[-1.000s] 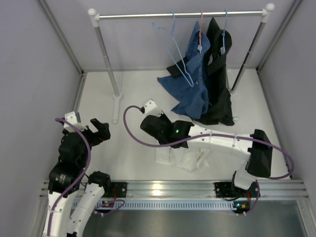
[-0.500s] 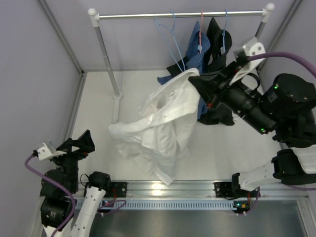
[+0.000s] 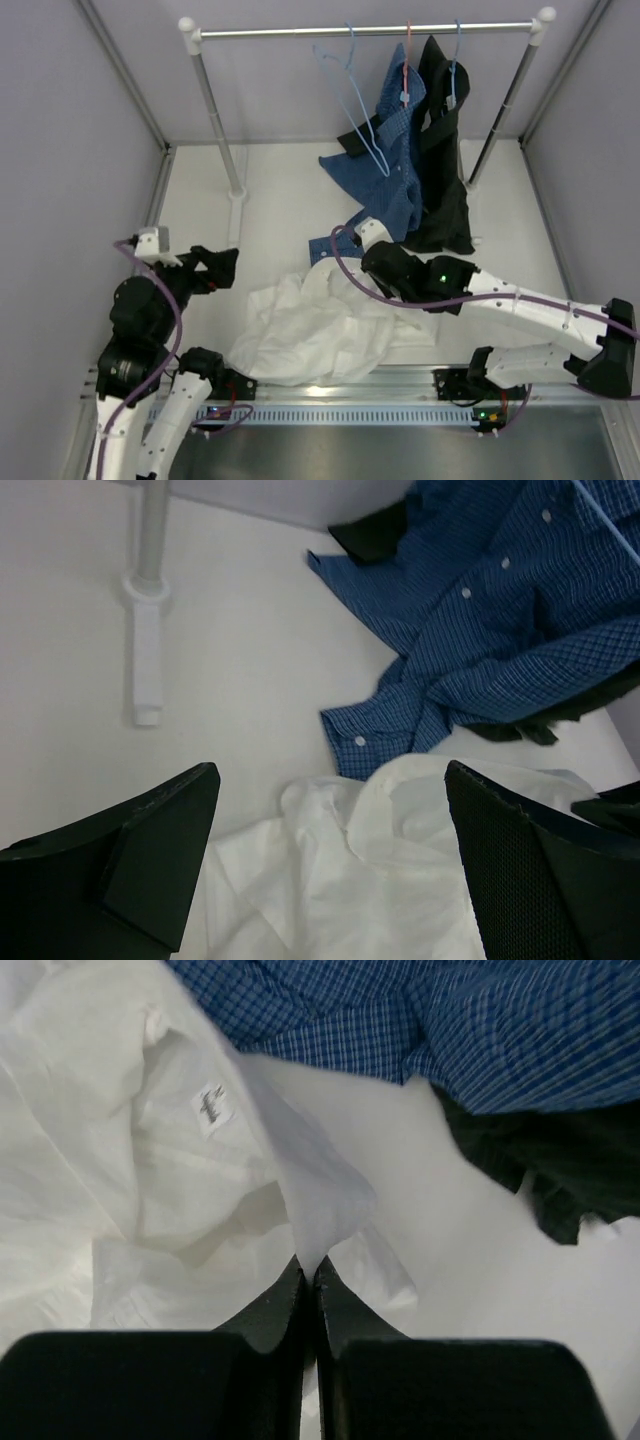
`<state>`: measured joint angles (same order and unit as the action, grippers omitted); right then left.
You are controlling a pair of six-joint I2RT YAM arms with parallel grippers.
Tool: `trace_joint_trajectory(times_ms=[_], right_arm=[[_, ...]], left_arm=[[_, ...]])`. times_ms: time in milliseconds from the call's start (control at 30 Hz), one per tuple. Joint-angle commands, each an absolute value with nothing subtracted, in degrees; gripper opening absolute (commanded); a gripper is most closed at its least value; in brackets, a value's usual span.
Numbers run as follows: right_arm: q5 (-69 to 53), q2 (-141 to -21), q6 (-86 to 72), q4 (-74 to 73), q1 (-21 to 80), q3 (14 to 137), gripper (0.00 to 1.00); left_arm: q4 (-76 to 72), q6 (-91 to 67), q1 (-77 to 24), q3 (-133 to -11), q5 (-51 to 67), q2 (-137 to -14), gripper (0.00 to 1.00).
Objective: Place the shirt on the hanger
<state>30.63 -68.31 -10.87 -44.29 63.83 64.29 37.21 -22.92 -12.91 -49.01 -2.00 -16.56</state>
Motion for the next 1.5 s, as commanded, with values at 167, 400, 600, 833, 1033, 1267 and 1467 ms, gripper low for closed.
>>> trace_joint_trajectory(times_ms=[167, 400, 600, 833, 1033, 1267, 1467], right_arm=[[29.4, -59.4, -22.0, -34.8, 59.9, 54.3, 0.00], [28.8, -52.6, -22.2, -32.9, 57.7, 51.2, 0.00], [24.3, -41.4, -18.2, -28.3, 57.6, 44.2, 0.01], [22.2, -39.5, -19.2, -28.2, 57.6, 43.7, 0.02], [20.7, -39.0, -19.3, -27.2, 57.6, 43.2, 0.02], [21.6, -39.5, -19.8, -27.2, 57.6, 43.1, 0.02], [22.7, -41.6, -21.0, -27.2, 57.5, 44.4, 0.06]], left_arm=[[25.8, -30.7, -17.1, -45.9, 16.3, -38.5, 0.98], [22.0, -31.6, -48.2, -46.0, -14.3, -56.0, 0.98], [19.1, -29.5, -48.5, -45.2, -15.2, -64.6, 0.98], [7.0, -24.5, -48.4, -41.0, -8.6, -68.0, 0.88], [2.1, -23.3, -48.4, -40.5, -5.0, -72.4, 0.59], [2.4, -24.8, -48.4, -40.2, -7.4, -71.6, 0.10], [18.7, -28.2, -48.5, -46.5, -19.4, -63.6, 0.00]])
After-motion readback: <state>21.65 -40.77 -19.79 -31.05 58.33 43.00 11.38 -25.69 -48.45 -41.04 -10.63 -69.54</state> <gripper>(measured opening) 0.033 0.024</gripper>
